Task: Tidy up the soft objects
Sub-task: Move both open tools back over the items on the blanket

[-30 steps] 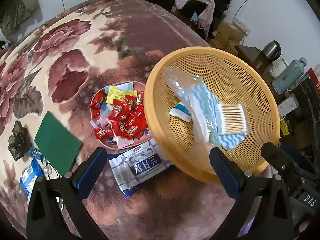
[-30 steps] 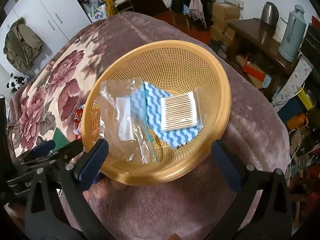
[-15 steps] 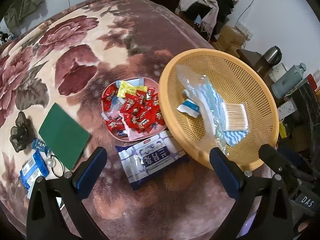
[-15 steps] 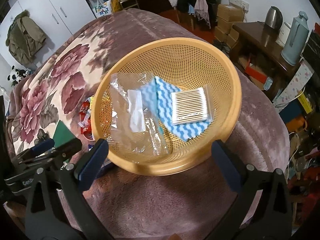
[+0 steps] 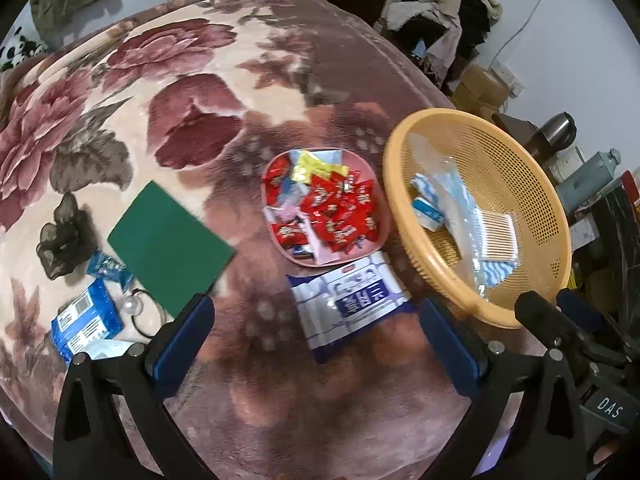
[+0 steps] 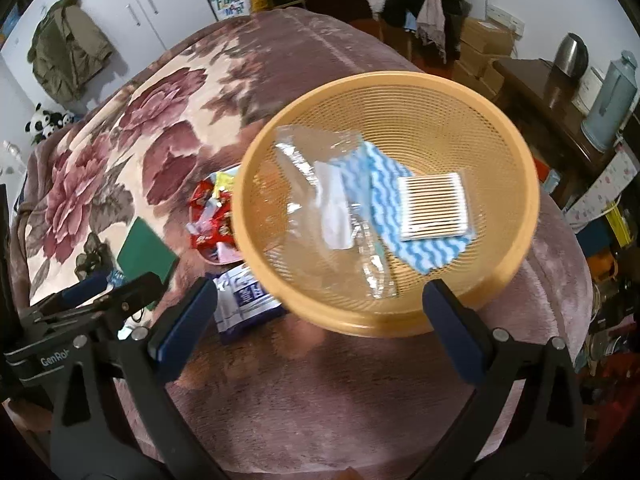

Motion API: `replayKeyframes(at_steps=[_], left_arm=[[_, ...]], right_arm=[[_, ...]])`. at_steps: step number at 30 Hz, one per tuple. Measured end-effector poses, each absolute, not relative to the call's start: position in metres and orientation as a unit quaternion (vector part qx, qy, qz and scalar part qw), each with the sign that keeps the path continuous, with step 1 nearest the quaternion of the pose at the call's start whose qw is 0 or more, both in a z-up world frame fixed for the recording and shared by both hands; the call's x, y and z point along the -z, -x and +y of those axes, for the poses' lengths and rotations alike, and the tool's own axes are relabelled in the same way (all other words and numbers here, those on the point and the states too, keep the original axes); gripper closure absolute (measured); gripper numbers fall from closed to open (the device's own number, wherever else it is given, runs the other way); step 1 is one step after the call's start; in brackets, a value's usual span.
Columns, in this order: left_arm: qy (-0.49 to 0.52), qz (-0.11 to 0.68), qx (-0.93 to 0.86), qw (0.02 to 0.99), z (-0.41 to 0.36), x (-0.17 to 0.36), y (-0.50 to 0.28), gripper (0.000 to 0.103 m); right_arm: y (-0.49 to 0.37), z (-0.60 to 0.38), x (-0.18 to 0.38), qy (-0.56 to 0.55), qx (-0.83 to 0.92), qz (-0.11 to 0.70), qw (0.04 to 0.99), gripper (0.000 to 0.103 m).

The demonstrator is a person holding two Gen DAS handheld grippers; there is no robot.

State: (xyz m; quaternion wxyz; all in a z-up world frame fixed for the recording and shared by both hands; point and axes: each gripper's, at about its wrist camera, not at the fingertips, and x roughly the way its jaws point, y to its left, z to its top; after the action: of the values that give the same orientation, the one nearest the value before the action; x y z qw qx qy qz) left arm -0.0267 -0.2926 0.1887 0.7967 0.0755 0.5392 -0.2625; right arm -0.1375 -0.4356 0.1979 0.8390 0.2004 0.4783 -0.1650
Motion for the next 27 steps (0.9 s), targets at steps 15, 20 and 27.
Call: replayKeyframes(at_steps=[15, 20, 27], left_arm=[[-0.042, 0.541, 0.230, 0.808, -0.216, -0.191, 0.011, 0.001], [-0.032, 0.543, 0.219, 0.810, -0.193, -0.189, 0.008, 0.001], [-0.015, 0.551, 0.199, 0.810, -0.157, -0.181, 0.002, 0.001]], right_arm=[[0.111, -0.371, -0.205, -0.156, 0.131, 0.485, 0.850, 0.000], [0.104, -0.351, -0.204, -0.143, 0.120, 0.491, 0.851, 0.000], [0.091, -0.324, -0.198, -0.130, 0.100, 0.500, 0.850, 0.000]])
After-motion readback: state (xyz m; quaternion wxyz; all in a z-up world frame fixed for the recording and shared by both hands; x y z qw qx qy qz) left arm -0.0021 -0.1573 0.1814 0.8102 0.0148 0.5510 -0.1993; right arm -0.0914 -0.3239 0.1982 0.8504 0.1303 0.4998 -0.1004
